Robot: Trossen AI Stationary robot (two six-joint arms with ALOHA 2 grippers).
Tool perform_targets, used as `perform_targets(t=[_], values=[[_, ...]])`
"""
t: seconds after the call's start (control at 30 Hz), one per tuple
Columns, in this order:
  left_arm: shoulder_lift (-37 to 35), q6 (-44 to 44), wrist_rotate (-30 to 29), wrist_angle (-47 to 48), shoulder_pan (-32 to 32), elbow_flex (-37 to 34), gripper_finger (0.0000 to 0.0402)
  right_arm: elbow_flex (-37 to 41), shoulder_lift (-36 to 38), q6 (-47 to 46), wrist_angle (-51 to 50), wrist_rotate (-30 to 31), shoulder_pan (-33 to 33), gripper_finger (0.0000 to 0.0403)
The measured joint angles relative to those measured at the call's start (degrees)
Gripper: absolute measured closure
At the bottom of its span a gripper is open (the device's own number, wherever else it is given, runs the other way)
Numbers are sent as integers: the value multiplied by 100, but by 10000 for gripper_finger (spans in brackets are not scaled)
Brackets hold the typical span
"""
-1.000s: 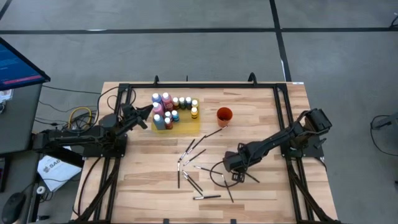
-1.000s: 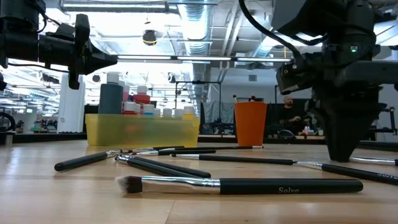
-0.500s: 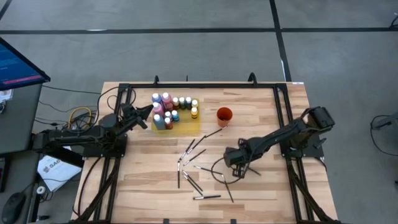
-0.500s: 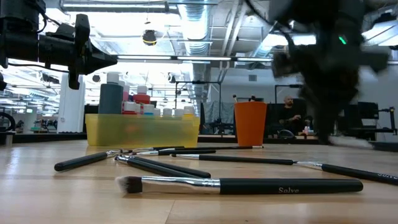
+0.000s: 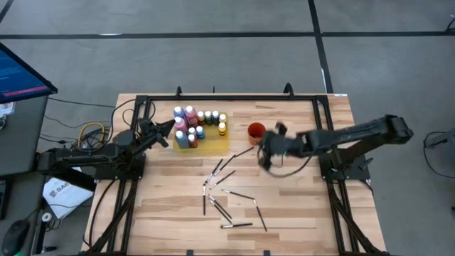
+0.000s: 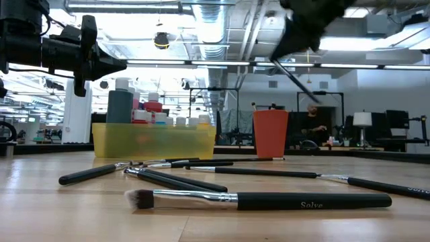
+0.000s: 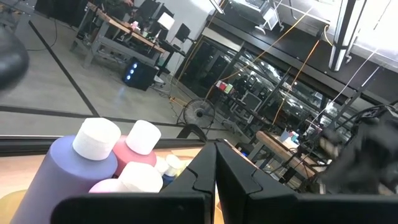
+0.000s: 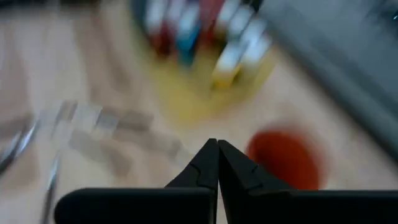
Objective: Pick & Place Paint Supplies
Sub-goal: Put the silver paint brush into the cup
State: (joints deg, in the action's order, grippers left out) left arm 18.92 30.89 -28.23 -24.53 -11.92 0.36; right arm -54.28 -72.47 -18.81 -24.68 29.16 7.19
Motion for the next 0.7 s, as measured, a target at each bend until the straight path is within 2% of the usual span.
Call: perform_targets(t=[0.2, 0.4, 0.57, 0.7], values=[[0, 0, 1, -2, 1, 0, 400, -13, 541, 1351, 1612, 126, -1037, 403], [-2, 0, 1, 0, 2, 0, 400, 12, 358, 2521, 2908, 112, -1770, 403], [-2, 0, 2, -2, 1, 0, 400, 431, 272, 2327, 3353, -90, -1980, 403], [0, 0, 2, 0, 0, 0, 400, 1105, 316, 1992, 4009, -229, -2067, 403]])
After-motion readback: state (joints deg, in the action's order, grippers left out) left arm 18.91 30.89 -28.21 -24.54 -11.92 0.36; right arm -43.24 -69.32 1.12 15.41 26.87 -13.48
